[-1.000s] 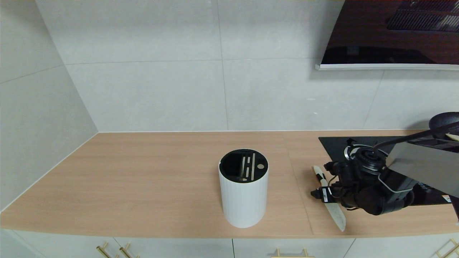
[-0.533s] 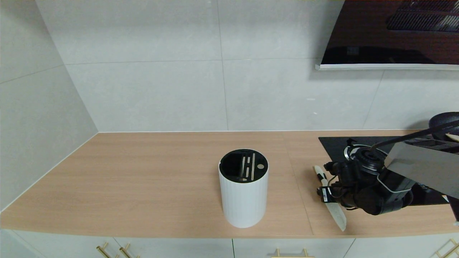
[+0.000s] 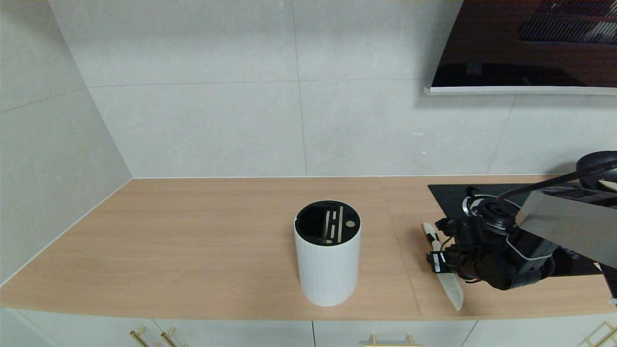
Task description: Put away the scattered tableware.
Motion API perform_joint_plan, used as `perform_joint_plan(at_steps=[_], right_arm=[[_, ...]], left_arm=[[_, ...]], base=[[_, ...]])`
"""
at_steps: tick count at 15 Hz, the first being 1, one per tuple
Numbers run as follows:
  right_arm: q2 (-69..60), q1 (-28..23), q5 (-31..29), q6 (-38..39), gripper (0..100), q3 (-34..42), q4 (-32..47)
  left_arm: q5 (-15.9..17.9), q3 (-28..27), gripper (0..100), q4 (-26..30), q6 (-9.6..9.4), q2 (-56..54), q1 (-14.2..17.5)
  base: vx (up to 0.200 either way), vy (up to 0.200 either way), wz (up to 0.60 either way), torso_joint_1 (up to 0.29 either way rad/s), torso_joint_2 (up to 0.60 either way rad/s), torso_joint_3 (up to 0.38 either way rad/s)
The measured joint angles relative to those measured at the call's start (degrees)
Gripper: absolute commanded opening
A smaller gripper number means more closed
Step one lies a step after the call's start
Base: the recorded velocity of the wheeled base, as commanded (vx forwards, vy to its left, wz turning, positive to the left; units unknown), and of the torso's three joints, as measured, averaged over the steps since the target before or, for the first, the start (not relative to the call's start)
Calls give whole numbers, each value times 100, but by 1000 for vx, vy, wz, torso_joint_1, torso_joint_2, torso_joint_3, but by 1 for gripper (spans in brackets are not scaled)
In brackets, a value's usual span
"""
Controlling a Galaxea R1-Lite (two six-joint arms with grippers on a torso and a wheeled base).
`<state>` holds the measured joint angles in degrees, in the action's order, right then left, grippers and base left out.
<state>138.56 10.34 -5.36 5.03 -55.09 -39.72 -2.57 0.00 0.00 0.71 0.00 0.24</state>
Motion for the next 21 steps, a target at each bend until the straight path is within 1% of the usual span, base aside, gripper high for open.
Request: perform_joint_plan(at_steps=[3,7,9,10,11,12,13,15,16,18,19,20,21], right_arm=[[-344,24,24,11,0,221,41],[-1115,190,26,-9,0,680,-424],[-1607,261,26,-28,0,785,-497],[-1904,289,26,-35,0,785,-435],[-2247,317,28,-39,0,749,-276],[-2571,363,37,-41,0,647,66],[-2922,440,48,-39,0,421,649],[-3652,733,72,-26,0,-318,1703],[-3945,953,79,-20,0,-549,1919],[-4393,1391,79,-6,0,-642,2024],[-4545,1609,66,-4,0,-624,2024],[-4641,1827,41,2,0,-588,2031],[-4724,2119,9,2,0,-511,2026]], left_arm=[[1,0,100,0,-33,0,0],[4,0,100,0,-41,-2,0],[6,-5,100,-38,-78,0,-2],[68,-60,100,-155,-122,0,0],[202,-221,100,-345,-172,0,-11],[535,-390,100,-345,-199,30,-22],[979,-672,100,-312,-210,132,-43],[1732,-1320,100,-232,-210,730,-68],[2041,-1618,100,-223,-205,1204,-87],[2550,-2164,100,-377,-183,2403,-129],[2717,-2409,100,-580,-104,3062,-222],[2832,-2601,100,-840,49,3630,-366],[2928,-2787,100,-1304,407,4278,-600]], base=[[0,0,0,0,0,0],[0,0,0,0,0,0],[0,0,0,0,0,0],[0,0,0,0,0,0],[0,0,0,0,0,0],[0,0,0,0,0,0],[0,0,0,0,0,0],[0,0,0,0,0,0],[0,0,0,0,0,0],[0,0,0,0,0,0],[0,0,0,0,0,0],[0,0,0,0,0,0],[0,0,0,0,0,0]])
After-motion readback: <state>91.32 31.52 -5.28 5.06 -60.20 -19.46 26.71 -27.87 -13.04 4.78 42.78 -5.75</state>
